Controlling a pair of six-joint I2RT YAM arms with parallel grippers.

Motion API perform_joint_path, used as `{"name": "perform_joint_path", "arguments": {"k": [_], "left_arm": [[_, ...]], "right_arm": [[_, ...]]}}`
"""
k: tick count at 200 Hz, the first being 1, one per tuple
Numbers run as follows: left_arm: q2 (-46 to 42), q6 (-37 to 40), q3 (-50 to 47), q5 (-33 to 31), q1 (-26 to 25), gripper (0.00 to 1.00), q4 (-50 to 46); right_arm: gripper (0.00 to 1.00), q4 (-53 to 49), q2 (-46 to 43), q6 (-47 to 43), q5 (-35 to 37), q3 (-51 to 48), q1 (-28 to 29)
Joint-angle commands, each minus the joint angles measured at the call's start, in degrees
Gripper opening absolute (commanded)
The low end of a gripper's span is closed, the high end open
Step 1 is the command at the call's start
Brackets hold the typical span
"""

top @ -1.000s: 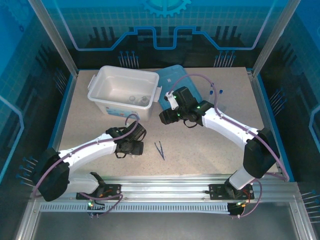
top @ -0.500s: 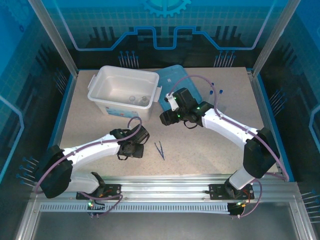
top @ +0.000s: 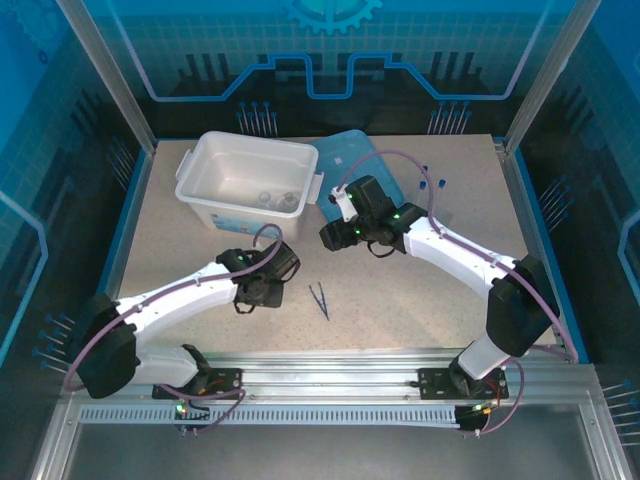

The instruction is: Organize the chemistry lab equipment

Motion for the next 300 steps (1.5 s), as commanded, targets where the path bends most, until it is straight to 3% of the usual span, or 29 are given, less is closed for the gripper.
{"name": "perform_joint_path", "arguments": {"k": [1, 56, 118, 189, 239, 300], "left_arm": [[-3.54, 3.78, 7.64, -3.96, 0.66, 0.37, -8.32], [-1.92, 14.42, 31.96, -4.79, 8.71, 0.37, -17.38], [11.02, 25.38, 51.69, -3.34, 18.88, 0.38, -15.02], [28.0, 28.86, 56.46, 3.16, 30.14, 0.38, -6.49], [35.2, 28.41, 57.91, 9.33, 37.16, 0.38, -4.05], [40.27, 28.95, 57.26, 9.83, 40.9, 0.38, -3.75]], "right_arm": [[0.69, 0.08, -1.01, 0.12, -0.38, 0.47, 0.06], [0.69, 0.6, -2.48, 0.56, -1.19, 0.1, -0.12], [0.68, 0.6, -4.75, 0.83, -2.7, 0.06, -0.91], [0.67, 0.09, -6.34, 1.41, -4.85, -0.17, -1.97], [0.67, -0.1, -6.28, 1.53, -5.39, -0.51, -1.99], [0.67, 0.51, -6.01, 1.66, -5.94, -0.8, -2.27]]}}
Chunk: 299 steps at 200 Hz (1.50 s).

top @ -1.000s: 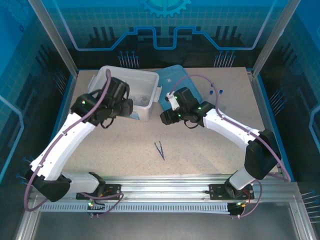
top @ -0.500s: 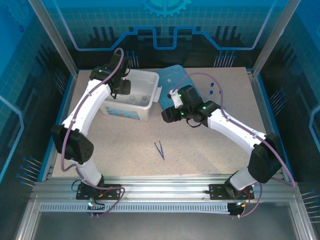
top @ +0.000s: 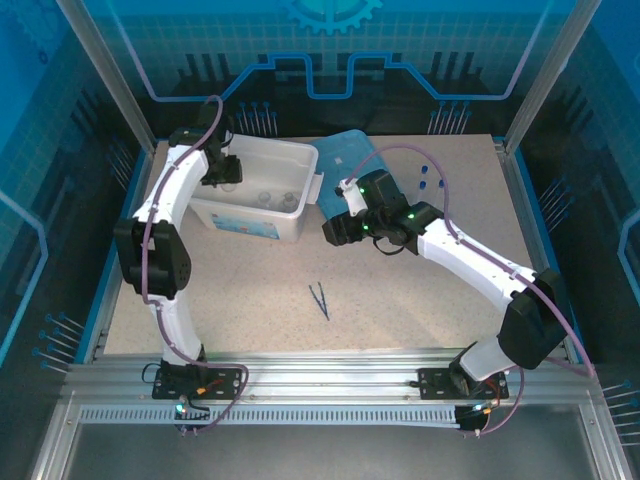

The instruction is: Organize the chemistry lab equipment

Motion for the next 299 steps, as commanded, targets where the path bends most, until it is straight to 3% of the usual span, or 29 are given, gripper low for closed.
{"name": "perform_joint_path", "arguments": {"k": [1, 125, 264, 299], "left_arm": [[2.23, 1.23, 1.19, 1.95, 0.56, 0.38, 0.55], [8.69, 7.83, 1.17, 7.39, 0.79, 0.39, -2.39], [13.15, 8.29, -0.53, 4.61, -1.41, 0.4, -3.41], [13.67, 8.19, -0.93, 4.52, -1.72, 0.45, -3.31]], "right_arm": [[0.67, 0.49, -0.92, 0.79, -1.15, -0.73, -0.76], [0.67, 1.03, 0.18, 1.25, -1.44, -0.82, -1.02], [0.67, 1.47, 0.66, 1.43, -1.75, -1.0, -1.17], [0.67, 1.79, 0.92, 1.44, -2.03, -0.98, -1.23]]}}
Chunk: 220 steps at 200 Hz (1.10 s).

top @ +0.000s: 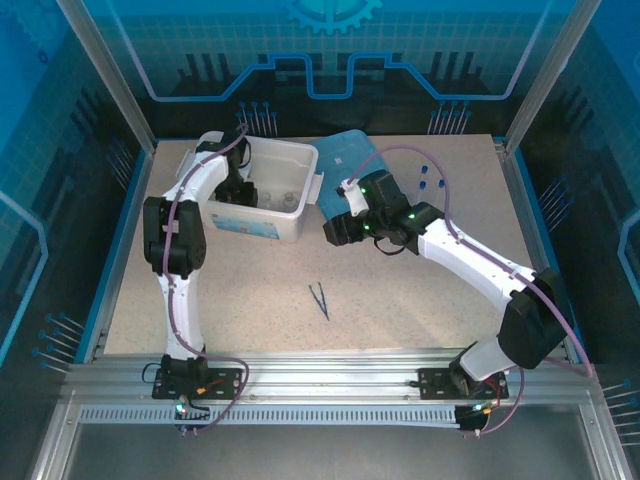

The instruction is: Organize the chemistry lab equipment

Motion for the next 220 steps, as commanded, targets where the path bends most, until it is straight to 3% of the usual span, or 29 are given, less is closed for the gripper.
{"name": "perform_joint_path", "arguments": {"k": [1, 137, 183, 220], "left_arm": [[0.61, 0.72, -0.8, -0.77, -0.41, 0.45, -1.43], [-2.58, -0.51, 0.98, -0.72, -1.0, 0.73, -2.26], [-7.48, -1.37, 1.59, -2.67, -1.0, 0.88, -2.93], [-13.85, -3.16, -2.11, -1.43, -1.0, 0.92, -1.39]], "right_arm": [[0.67, 1.32, 0.86, 0.43, -1.19, -0.33, -0.68], [0.68, 1.16, 0.64, 0.73, -1.62, -0.34, -1.1], [0.73, -0.59, 0.42, 0.25, -0.76, -0.7, -0.13], [0.75, -3.5, 1.33, -1.18, 3.08, -2.09, 3.87]]}}
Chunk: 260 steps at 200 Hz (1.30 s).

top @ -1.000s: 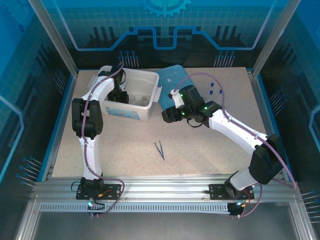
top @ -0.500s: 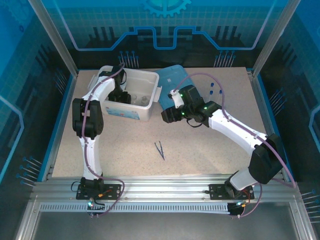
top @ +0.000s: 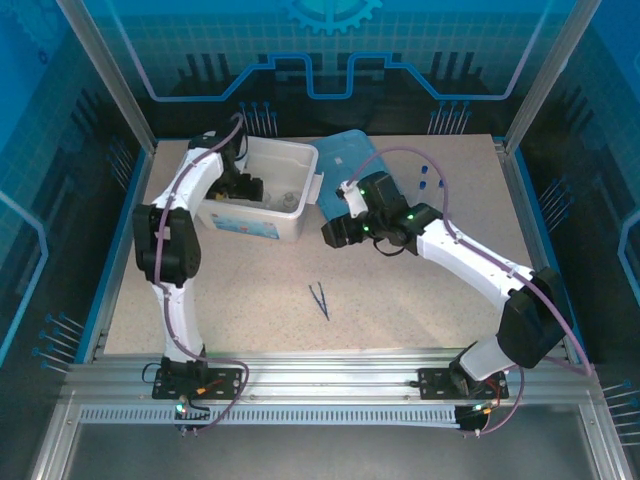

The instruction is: Organize the chemistry lab equipment

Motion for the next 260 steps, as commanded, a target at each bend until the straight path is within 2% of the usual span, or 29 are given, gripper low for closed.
{"name": "perform_joint_path", "arguments": {"k": [1, 46, 96, 152, 200, 260], "left_arm": [[-6.68, -1.98, -1.88, 0.1, -0.39, 0.92, -0.21], [-16.52, -5.05, -9.39, -0.98, -1.57, 0.92, 2.84], [-30.02, -7.35, -22.3, -5.14, -8.6, 0.92, 10.21], [-44.53, -10.14, -35.68, -7.29, -10.67, 0.92, 16.24], [-50.78, -12.29, -44.58, -8.48, -10.67, 0.92, 17.41], [-53.17, -15.17, -46.87, -9.19, -10.67, 0.92, 16.73]], "right_arm": [[0.75, -3.65, 1.01, -1.41, 3.23, -1.26, 3.41], [0.73, -7.04, 2.85, -1.47, 8.02, -4.26, 10.48], [0.7, -8.33, 5.96, 0.16, 10.26, -6.5, 16.38], [0.67, -7.47, 11.75, 2.66, 9.93, -7.26, 18.67], [0.62, -8.29, 16.52, 3.28, 10.75, -4.24, 20.33], [0.59, -9.97, 20.57, 3.72, 11.99, -0.99, 21.32]]}}
